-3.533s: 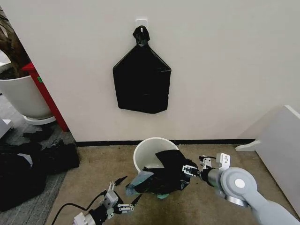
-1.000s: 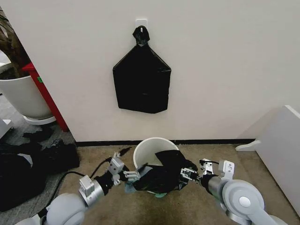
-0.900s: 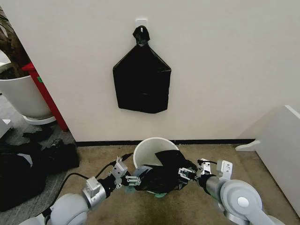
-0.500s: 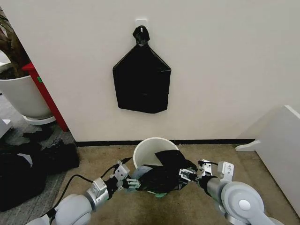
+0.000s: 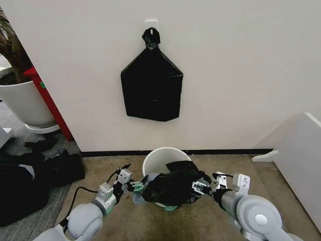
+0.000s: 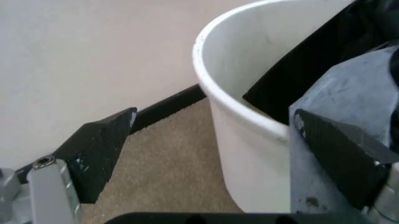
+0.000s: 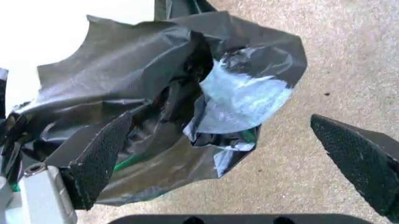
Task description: Place the garbage bag over the trash bin.
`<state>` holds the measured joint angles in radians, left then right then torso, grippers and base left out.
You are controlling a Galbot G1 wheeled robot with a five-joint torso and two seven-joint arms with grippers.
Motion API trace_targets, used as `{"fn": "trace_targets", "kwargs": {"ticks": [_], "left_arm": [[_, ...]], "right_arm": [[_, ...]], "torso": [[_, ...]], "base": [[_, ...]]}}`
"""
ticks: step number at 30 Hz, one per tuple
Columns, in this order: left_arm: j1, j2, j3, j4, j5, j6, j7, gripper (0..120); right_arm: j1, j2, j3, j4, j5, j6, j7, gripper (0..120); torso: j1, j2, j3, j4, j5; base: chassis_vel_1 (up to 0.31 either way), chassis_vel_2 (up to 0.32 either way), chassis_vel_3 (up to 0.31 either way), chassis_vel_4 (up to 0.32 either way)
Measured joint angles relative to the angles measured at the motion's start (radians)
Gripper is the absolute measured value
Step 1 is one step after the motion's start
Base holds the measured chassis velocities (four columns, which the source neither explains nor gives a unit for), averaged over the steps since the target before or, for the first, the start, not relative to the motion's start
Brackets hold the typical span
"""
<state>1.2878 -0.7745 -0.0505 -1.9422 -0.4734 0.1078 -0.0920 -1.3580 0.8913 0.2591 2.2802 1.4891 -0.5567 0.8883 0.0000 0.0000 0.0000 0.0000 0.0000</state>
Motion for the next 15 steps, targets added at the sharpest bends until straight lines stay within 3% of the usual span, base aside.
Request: {"fn": "trace_targets", "kwargs": {"ticks": [11, 15], "left_arm": [[-0.003, 0.005, -0.033, 0.031, 0.007, -0.054, -0.018, 100], [0.026, 0.025, -0.043, -0.038, 0.006, -0.083, -0.018, 100]], "right_arm": [[0.004, 0.010, 0.000, -0.004, -0.004, 0.009, -0.002, 100], [-0.003, 0.012, 0.004, -0.004, -0.006, 0.009, -0.001, 100]], "torso": [[0.000, 0.000, 0.000, 0.0000, -0.0002], [0.000, 0.000, 0.000, 0.0000, -0.0002]], "base": [[0.000, 0.000, 0.000, 0.000], [0.000, 0.000, 0.000, 0.000]]}}
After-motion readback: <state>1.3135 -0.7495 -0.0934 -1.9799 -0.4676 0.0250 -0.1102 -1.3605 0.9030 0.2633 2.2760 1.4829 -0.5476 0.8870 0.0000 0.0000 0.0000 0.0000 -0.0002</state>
